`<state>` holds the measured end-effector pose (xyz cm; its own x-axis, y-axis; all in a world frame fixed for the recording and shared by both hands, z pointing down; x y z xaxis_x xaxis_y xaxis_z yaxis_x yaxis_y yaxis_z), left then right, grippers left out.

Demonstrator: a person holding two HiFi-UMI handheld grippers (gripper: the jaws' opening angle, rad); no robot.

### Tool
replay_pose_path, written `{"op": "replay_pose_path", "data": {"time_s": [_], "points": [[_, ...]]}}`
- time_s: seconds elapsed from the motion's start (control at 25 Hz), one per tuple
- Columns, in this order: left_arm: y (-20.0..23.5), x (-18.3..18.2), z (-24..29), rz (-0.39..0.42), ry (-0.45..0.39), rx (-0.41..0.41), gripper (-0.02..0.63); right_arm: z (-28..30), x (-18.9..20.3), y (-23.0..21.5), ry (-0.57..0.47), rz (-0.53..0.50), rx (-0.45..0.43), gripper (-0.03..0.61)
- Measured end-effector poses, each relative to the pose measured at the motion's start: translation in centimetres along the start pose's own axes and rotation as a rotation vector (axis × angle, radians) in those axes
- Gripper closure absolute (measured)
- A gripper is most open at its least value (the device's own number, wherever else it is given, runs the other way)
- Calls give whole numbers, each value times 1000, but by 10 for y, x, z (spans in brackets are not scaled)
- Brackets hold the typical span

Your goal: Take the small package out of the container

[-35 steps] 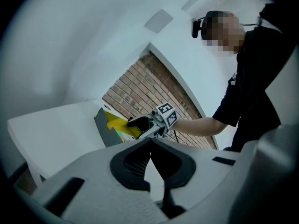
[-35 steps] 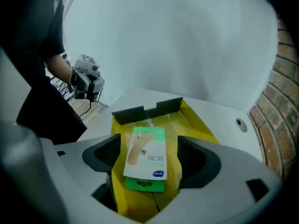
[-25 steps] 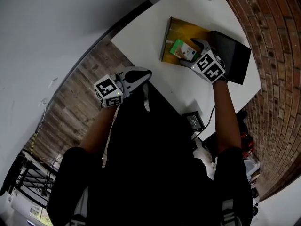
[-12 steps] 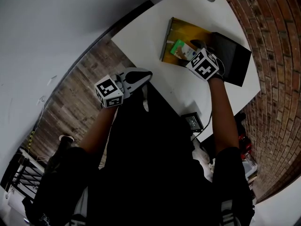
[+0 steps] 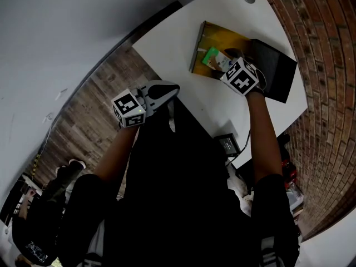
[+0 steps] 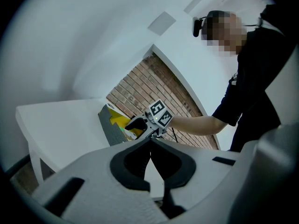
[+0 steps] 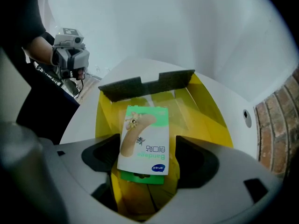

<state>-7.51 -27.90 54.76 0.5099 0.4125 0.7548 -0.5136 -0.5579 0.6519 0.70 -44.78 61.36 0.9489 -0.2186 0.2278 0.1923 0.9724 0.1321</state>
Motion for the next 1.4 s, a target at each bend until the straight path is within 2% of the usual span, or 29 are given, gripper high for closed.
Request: {"op": "replay_pose_path", "data": {"time_s": [0.08, 0.8, 1.4], "points": [[0, 0, -1, -1, -1, 0, 598, -1, 0, 1, -4, -5, -1, 256], [-17, -1, -1, 24, -11, -5, 598, -20, -1, 4, -59, -12, 68, 265], [-54, -21, 1, 137, 11, 30, 598, -106, -33, 0, -268, 8, 240, 267]]}}
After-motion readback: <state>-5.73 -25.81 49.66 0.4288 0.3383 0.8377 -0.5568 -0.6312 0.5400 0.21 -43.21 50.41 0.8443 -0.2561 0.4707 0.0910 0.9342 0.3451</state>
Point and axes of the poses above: the fingertips, and each gripper's own axes: z forward along the fingers, y to its left, x out of its underside, the point moved 2 cm from there along -z, backward along the fingers, and after that the axes turned 8 degrees about x, right-handed, at the moved point
